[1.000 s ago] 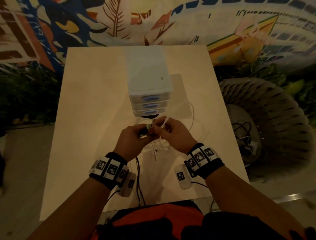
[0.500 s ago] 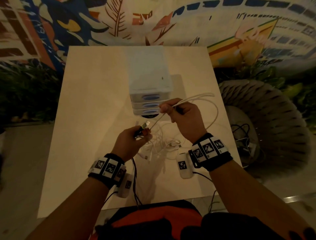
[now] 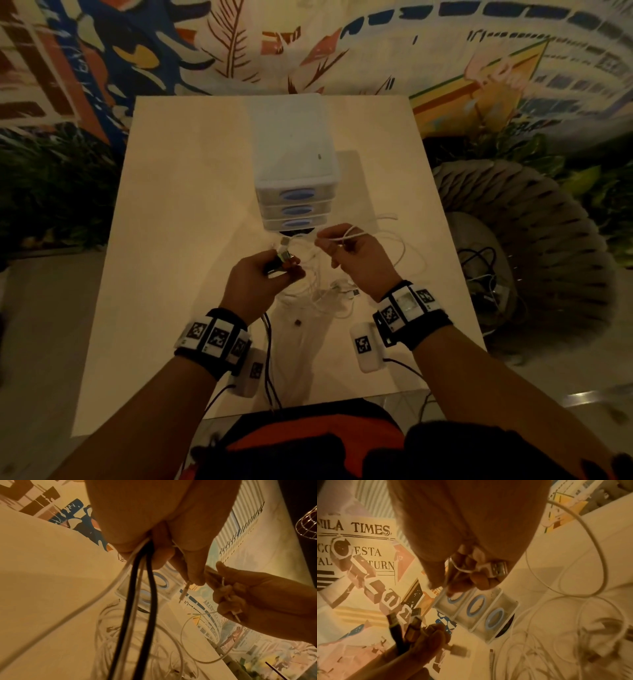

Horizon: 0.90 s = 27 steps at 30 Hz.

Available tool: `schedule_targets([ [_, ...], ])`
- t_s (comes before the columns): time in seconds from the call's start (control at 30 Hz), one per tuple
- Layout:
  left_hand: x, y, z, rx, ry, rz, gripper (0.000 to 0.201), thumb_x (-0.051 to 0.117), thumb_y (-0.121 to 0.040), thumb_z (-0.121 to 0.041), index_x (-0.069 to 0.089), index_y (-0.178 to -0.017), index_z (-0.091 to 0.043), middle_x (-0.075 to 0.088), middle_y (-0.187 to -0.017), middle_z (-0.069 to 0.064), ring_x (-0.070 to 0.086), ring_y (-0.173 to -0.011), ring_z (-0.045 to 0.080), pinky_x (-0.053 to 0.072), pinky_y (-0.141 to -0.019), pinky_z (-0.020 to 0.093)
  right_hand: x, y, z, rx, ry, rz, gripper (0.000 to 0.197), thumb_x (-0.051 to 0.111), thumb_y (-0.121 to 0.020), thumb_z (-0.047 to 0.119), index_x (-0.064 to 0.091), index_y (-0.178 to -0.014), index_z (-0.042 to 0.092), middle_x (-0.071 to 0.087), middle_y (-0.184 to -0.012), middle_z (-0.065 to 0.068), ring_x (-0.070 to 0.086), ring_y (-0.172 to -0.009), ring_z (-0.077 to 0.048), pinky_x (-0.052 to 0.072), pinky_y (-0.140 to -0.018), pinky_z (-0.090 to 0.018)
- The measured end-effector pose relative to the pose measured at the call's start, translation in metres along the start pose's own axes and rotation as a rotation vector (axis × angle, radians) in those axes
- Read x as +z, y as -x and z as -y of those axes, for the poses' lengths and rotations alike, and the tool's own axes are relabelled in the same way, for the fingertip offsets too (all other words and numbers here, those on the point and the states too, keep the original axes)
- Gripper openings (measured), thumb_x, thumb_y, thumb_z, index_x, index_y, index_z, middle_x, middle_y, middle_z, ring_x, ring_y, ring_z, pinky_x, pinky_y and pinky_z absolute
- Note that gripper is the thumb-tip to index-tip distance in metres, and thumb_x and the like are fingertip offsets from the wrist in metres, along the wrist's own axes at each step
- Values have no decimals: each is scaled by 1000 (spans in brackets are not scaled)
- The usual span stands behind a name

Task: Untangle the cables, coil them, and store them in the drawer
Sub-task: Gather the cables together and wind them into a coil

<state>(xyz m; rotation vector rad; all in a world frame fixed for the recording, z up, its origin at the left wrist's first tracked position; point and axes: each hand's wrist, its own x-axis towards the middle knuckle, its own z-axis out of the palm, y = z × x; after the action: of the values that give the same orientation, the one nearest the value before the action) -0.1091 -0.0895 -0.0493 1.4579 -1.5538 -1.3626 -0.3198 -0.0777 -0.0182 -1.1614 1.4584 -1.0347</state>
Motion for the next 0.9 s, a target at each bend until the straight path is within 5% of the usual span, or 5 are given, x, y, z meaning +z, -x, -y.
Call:
schedule_targets([
  [0.13, 1, 0, 2, 9, -65, 3, 12, 82, -83, -27, 77, -93, -21, 77, -95, -16, 69, -94, -6, 50, -86, 18, -1, -6, 14, -104, -90, -89, 5, 67, -97, 16, 70, -95, 18, 72, -92, -26, 53, -57, -15, 45, -57, -24],
  [0.37, -10, 6, -10, 15, 121, -130, 9, 75, -90, -19, 76, -98, -15, 75, -81, -12, 70, -84, 2, 52, -77, 17, -23, -9, 19, -114, 114, 2, 8, 67, -97, 24, 72, -96, 18, 76, -89, -14, 58, -55, -15, 51, -56, -29],
  [0.53, -12, 15, -26, -153, 332, -169, 25, 58, -101, -34, 73, -110, -15, 33, -48, -9, 30, -42, 8, 28, -47, 26, -31, 1, 12, -19, 278, 196, 12, 72, -93, 29, 77, -96, 18, 77, -90, 1, 63, -57, -17, 55, -60, -31],
  [0.67, -1, 23, -47, 12, -2, -3, 19, 69, -91, -47, 75, -101, -32, 74, -77, -10, 68, -73, 7, 53, -71, 32, -21, 8, 25, -18, 191, 277, 14, 72, -93, 23, 77, -101, 13, 77, -82, -1, 58, -55, -14, 46, -55, -20],
  [0.9, -4, 25, -45, 36, -18, -11, 13, 65, -97, -27, 70, -108, -30, 66, -97, -27, 59, -90, -19, 46, -87, 21, -37, 17, 34, 121, 380, 379, 33, 52, -104, 36, 75, -96, 14, 73, -75, 1, 61, -60, -11, 46, -57, -21],
])
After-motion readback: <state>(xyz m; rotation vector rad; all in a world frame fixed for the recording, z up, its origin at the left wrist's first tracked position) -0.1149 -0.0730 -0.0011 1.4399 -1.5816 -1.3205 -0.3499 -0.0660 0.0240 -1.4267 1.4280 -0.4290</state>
